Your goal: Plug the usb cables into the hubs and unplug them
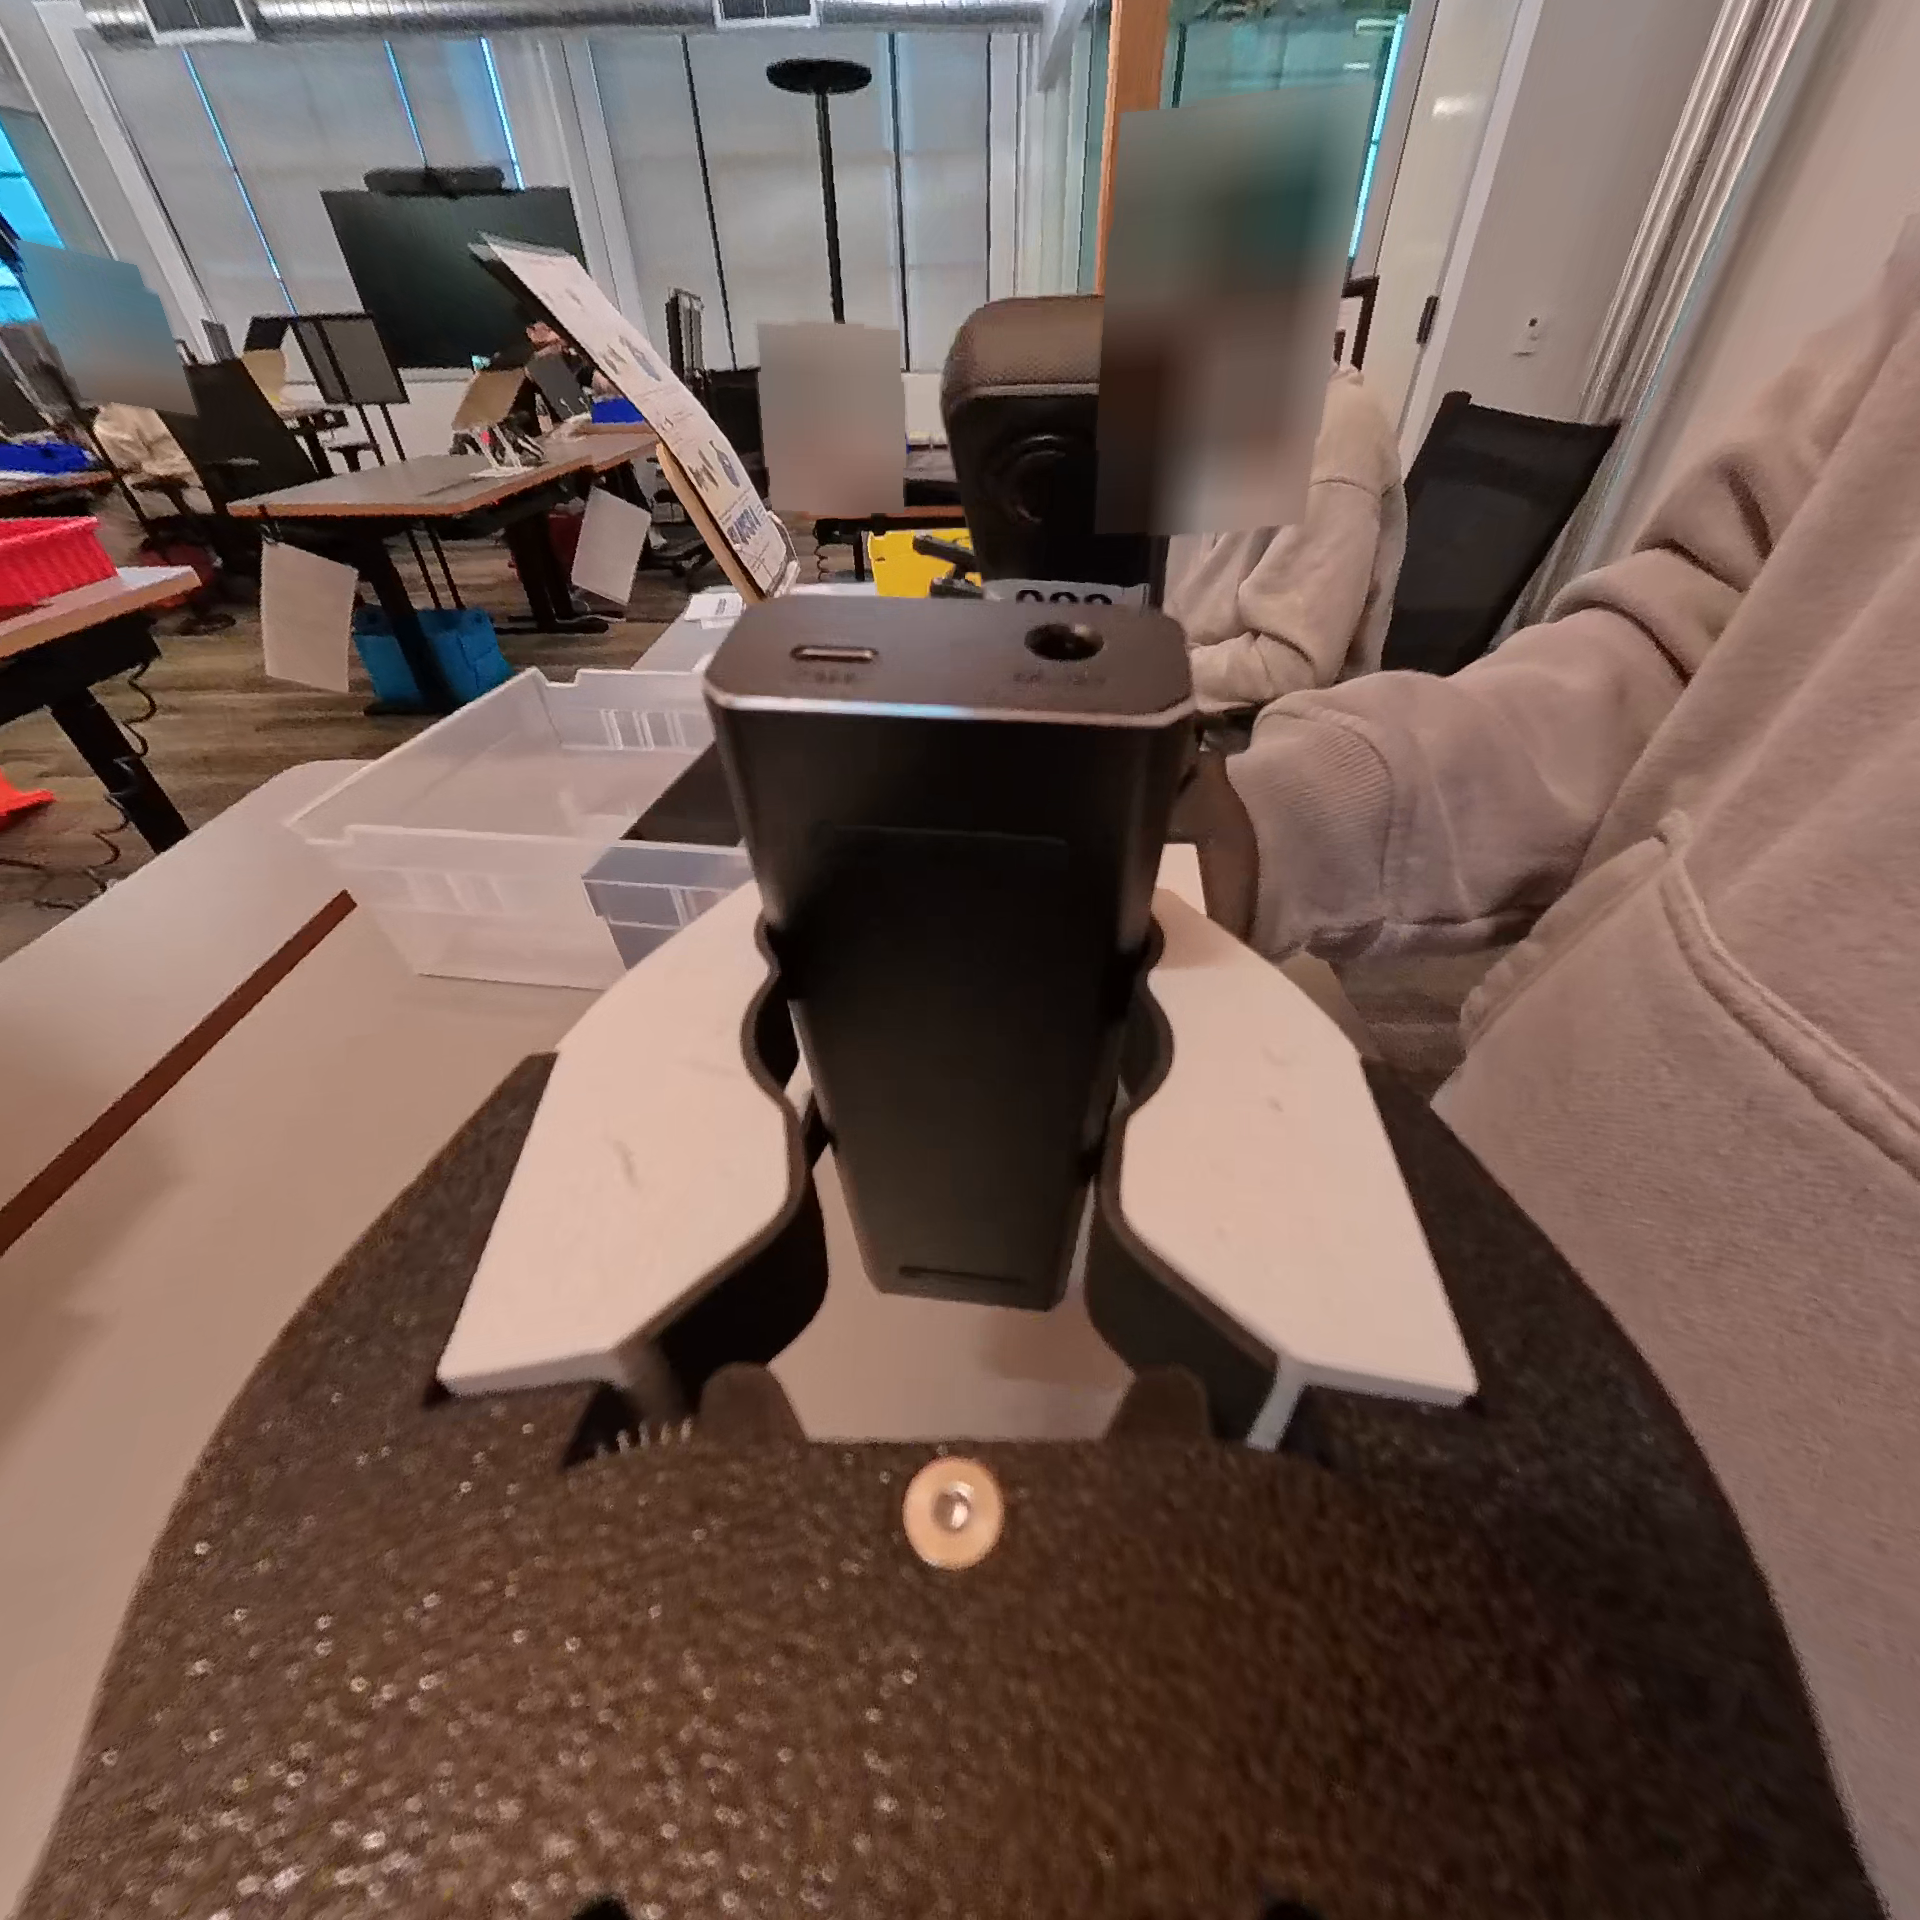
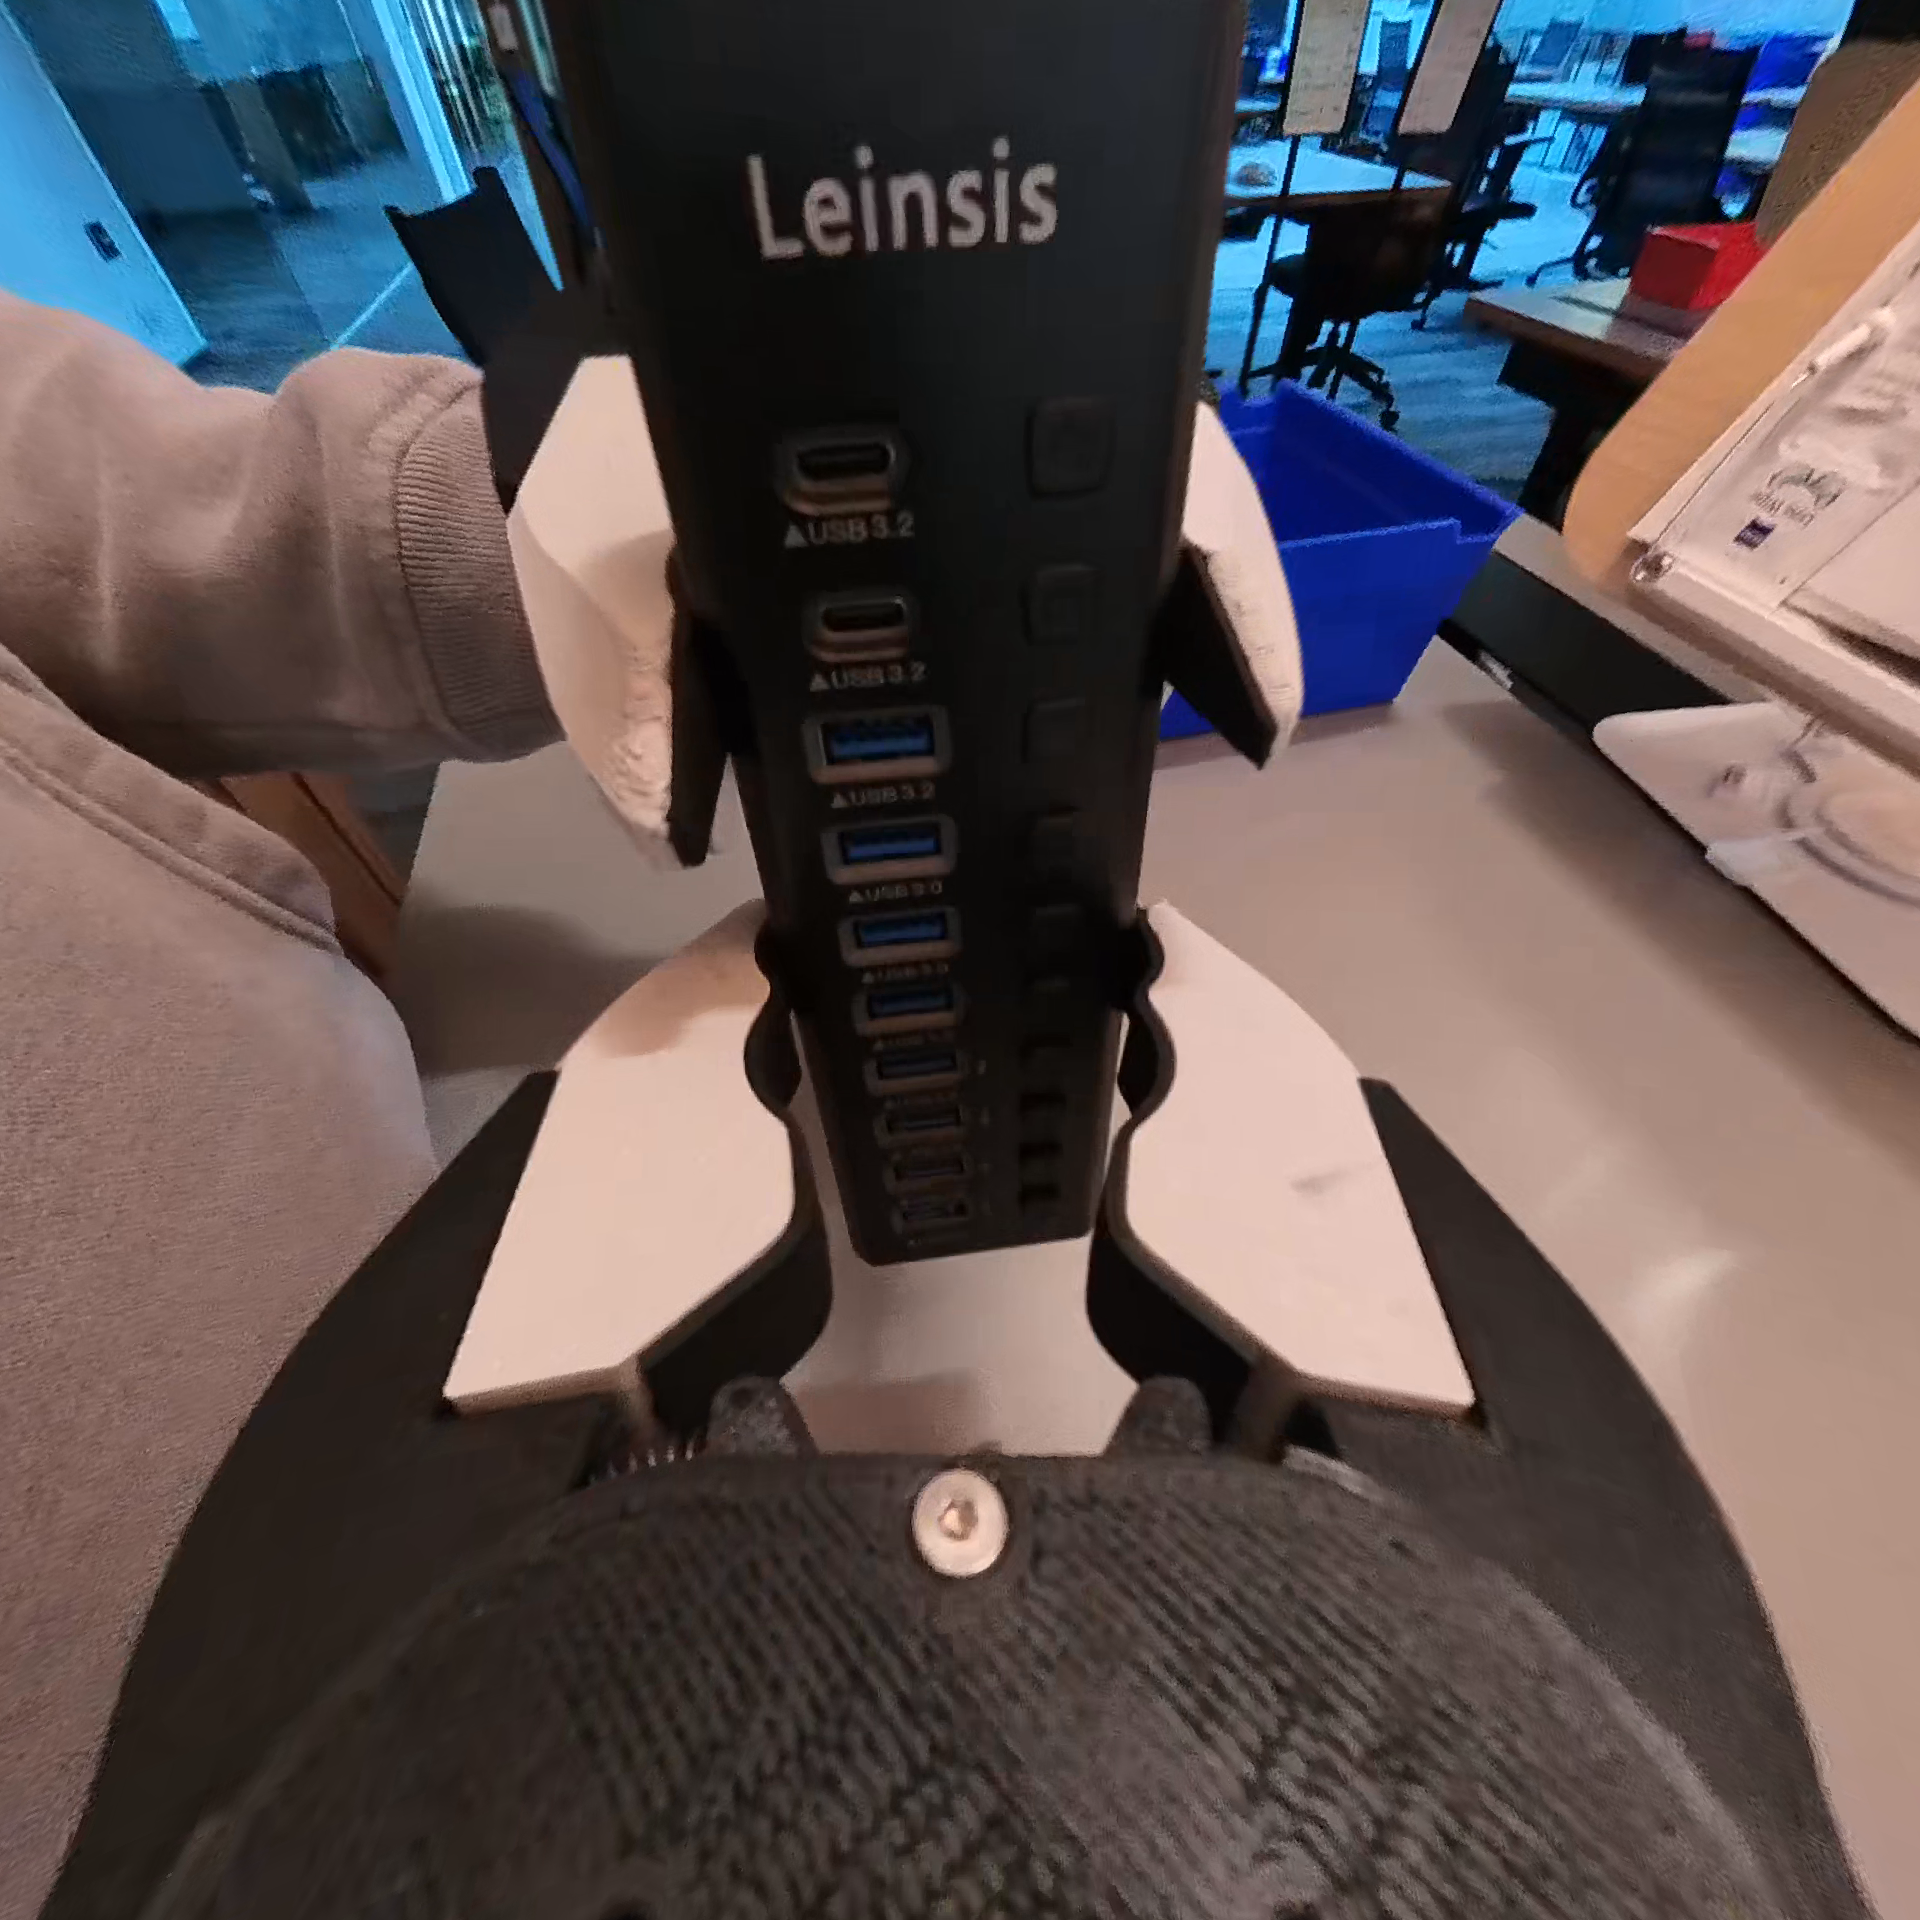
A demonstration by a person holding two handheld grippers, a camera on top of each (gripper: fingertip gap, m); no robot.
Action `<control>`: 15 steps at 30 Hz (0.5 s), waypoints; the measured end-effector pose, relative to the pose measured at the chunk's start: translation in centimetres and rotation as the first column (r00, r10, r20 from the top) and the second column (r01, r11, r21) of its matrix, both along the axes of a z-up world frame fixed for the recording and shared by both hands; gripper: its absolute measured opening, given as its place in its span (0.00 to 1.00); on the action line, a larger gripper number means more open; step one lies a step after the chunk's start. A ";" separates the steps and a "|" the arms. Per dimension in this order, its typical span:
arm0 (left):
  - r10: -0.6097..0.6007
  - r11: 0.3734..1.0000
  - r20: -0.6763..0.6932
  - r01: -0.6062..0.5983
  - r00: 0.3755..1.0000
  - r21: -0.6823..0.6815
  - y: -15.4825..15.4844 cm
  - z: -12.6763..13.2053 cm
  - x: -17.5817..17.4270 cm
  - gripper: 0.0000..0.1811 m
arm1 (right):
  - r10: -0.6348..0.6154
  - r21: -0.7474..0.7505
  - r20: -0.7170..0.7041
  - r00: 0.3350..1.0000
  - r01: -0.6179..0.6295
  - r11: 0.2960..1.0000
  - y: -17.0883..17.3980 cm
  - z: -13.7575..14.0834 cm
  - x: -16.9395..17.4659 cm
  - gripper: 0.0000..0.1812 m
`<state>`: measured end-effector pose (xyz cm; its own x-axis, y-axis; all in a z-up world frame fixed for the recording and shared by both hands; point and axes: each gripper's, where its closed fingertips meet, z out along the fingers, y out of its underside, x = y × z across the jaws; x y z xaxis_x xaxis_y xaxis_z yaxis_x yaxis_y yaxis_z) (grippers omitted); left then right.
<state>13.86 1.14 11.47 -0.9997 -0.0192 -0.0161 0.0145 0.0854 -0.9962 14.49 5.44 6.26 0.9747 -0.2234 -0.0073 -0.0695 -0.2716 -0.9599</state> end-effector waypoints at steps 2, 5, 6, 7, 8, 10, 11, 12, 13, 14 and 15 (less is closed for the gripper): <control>0.000 1.000 -0.003 0.000 1.000 -0.004 0.1 0.3 0.0 0.33 | -0.004 0.013 0.011 1.000 0.004 1.000 0.0 0.4 0.0 0.34; 0.014 1.000 -0.010 -0.014 1.000 -0.011 -0.2 1.2 0.0 0.34 | -0.021 0.025 0.044 0.999 0.020 0.999 -0.2 1.1 0.4 0.34; 0.021 1.000 -0.001 -0.021 1.000 -0.007 -0.4 1.6 0.0 0.37 | -0.030 0.031 0.061 0.998 0.028 0.999 -0.4 1.5 0.6 0.34; 0.048 0.999 0.023 -0.048 0.999 0.002 -0.6 1.8 0.3 0.42 | -0.040 0.033 0.073 0.997 0.038 0.999 -0.7 1.9 1.0 0.33; 0.097 0.995 0.060 -0.098 0.993 0.011 -0.6 2.0 0.8 0.47 | -0.065 0.029 0.093 0.994 0.063 0.998 -1.3 2.4 1.6 0.34; 0.191 0.980 0.137 -0.196 0.972 0.020 0.0 2.2 1.9 0.50 | -0.126 0.016 0.139 0.982 0.125 0.992 -3.7 3.6 3.4 0.34; 0.221 0.974 0.152 -0.226 0.963 0.018 0.5 2.3 2.3 0.51 | -0.166 0.014 0.158 0.974 0.166 0.986 -5.5 4.4 4.7 0.34; 0.240 0.970 0.149 -0.244 0.959 0.011 1.0 2.4 2.4 0.51 | -0.200 0.000 0.177 0.964 0.203 0.979 -7.6 5.1 6.1 0.34; 0.247 0.968 0.131 -0.250 0.960 0.003 1.6 2.4 2.5 0.51 | -0.231 -0.032 0.207 0.951 0.242 0.970 -10.0 5.8 7.6 0.34; 0.252 0.967 0.107 -0.253 0.962 -0.003 2.2 2.3 2.4 0.51 | -0.250 -0.088 0.241 0.938 0.278 0.956 -12.6 6.4 9.2 0.34; 0.260 0.965 0.085 -0.261 0.962 -0.005 2.7 2.0 2.4 0.51 | -0.264 -0.162 0.285 0.921 0.318 0.934 -15.3 6.8 10.8 0.34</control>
<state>16.27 3.88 13.51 -0.9552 -0.2781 -0.1009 0.0746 0.1035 -0.9918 25.33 -9.90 13.07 0.8286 -0.4679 0.3074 0.0644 -0.4658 -0.8826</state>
